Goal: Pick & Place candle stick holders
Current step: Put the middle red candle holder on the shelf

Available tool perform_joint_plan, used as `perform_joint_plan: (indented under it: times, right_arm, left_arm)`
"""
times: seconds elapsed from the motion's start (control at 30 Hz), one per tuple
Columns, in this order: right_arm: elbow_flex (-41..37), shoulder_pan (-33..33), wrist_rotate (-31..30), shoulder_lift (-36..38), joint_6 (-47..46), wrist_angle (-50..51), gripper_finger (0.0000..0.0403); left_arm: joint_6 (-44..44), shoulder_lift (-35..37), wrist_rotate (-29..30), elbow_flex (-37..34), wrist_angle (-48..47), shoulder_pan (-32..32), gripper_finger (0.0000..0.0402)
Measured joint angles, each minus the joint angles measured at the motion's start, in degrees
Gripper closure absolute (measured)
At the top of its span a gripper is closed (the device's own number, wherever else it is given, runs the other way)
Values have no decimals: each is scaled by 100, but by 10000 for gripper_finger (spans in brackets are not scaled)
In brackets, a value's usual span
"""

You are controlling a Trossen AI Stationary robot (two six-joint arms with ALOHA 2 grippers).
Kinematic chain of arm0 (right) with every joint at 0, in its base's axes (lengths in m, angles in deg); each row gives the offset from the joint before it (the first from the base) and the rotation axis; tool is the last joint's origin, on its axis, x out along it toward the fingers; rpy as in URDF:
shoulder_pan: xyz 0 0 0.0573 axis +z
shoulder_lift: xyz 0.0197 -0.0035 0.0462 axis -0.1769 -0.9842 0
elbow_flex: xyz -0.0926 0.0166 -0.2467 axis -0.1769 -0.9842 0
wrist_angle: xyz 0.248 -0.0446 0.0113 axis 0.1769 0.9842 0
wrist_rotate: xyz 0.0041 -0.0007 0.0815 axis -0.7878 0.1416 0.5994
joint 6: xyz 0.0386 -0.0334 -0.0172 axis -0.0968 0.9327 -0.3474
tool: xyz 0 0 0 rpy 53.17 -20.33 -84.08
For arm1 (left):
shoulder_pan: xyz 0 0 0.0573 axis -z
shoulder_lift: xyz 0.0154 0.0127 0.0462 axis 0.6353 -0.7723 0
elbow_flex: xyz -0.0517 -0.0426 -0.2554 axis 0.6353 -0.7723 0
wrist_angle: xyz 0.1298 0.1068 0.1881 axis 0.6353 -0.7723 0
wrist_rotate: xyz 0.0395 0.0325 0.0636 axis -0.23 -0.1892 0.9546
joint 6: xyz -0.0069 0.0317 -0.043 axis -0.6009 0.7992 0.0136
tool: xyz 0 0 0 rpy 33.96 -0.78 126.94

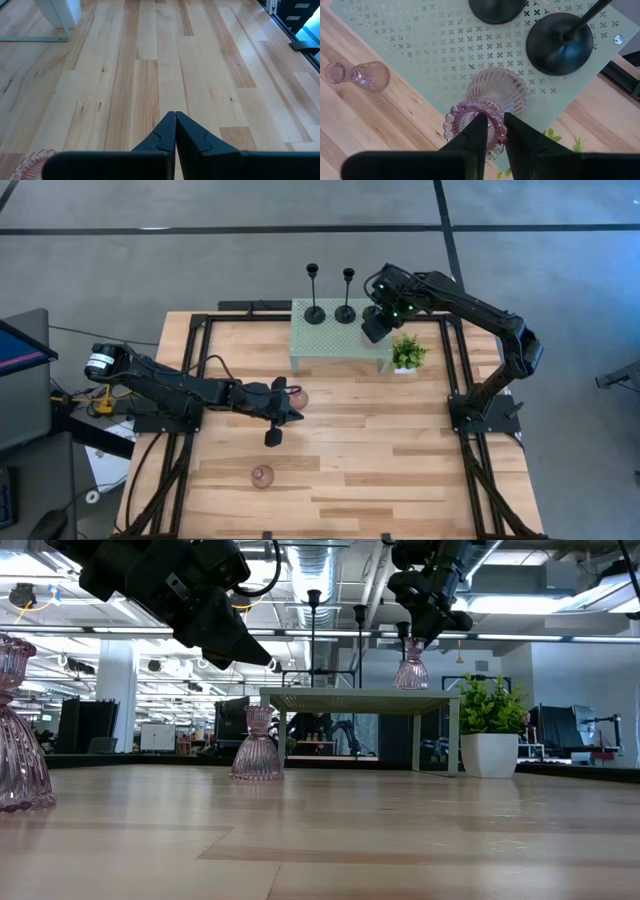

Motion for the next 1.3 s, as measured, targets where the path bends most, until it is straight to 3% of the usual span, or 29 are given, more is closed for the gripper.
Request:
perform_joint_plan:
  times: [0.77,1.3]
  right_arm:
    - [-201,-47,0,9,67,-144,349]
    - [-118,-102,-7,-4,152,-107,281]
  left_arm:
    - [0,2,0,0,-4,-2,395]
    - [1,2,0,-2,-13,-2,395]
